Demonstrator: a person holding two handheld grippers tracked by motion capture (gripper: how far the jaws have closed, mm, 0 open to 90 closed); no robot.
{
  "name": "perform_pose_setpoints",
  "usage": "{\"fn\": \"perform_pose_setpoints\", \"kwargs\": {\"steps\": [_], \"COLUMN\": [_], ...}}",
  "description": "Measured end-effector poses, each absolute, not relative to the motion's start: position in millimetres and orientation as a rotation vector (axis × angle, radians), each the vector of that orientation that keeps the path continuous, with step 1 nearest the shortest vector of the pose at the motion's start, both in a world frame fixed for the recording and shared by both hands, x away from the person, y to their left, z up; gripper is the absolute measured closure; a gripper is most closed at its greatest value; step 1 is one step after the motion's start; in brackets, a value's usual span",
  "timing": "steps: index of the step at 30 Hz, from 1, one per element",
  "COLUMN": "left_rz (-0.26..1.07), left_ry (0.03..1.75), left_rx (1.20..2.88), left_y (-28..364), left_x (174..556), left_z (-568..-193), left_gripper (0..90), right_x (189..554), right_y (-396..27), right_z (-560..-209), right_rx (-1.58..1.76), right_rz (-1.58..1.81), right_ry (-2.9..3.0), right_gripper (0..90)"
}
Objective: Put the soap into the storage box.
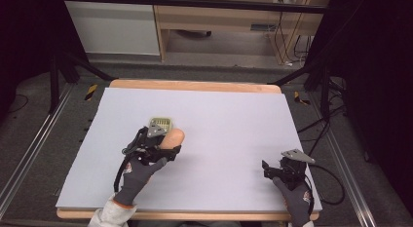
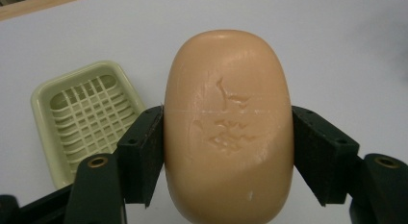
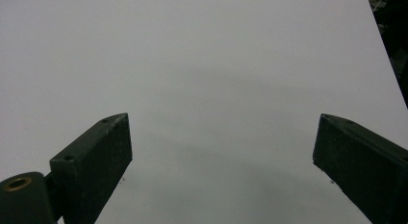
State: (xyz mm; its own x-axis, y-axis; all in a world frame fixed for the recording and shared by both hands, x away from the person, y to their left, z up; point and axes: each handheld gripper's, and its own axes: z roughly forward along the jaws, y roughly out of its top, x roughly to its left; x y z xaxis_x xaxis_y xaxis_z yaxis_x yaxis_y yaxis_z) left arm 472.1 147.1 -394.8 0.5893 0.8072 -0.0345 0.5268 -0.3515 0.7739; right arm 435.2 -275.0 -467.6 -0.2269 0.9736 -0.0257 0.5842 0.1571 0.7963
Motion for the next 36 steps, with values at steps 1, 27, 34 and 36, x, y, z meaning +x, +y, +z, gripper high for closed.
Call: {"fn": "perform_pose_setpoints", "kwargs": {"steps": [1, 27, 34, 36], "left_rz": [0.460, 0.498, 0.500, 0.502], "left_ry": [1.058, 1.123, 1.155, 1.162], "left_rx": [2.035, 1.978, 1.967, 1.968], "left_y": [148.7, 172.1, 176.0, 177.0], "left_x": [473.1, 496.6, 509.9, 513.3], "left_z": [-393.9, -387.5, -390.2, -391.7], "left_gripper": [31.9, 32.0, 32.0, 31.9], "right_x": [435.3, 436.2, 436.3, 436.4], "right_y": [-274.8, -274.1, -273.9, -273.8], "right_z": [-467.7, -468.1, -468.2, -468.3], "right_rx": [1.477, 1.471, 1.475, 1.473], "right_rz": [0.913, 0.903, 0.903, 0.903], "right_ry": [1.885, 1.888, 1.889, 1.889], "right_gripper": [6.9, 6.8, 6.8, 6.9]}}
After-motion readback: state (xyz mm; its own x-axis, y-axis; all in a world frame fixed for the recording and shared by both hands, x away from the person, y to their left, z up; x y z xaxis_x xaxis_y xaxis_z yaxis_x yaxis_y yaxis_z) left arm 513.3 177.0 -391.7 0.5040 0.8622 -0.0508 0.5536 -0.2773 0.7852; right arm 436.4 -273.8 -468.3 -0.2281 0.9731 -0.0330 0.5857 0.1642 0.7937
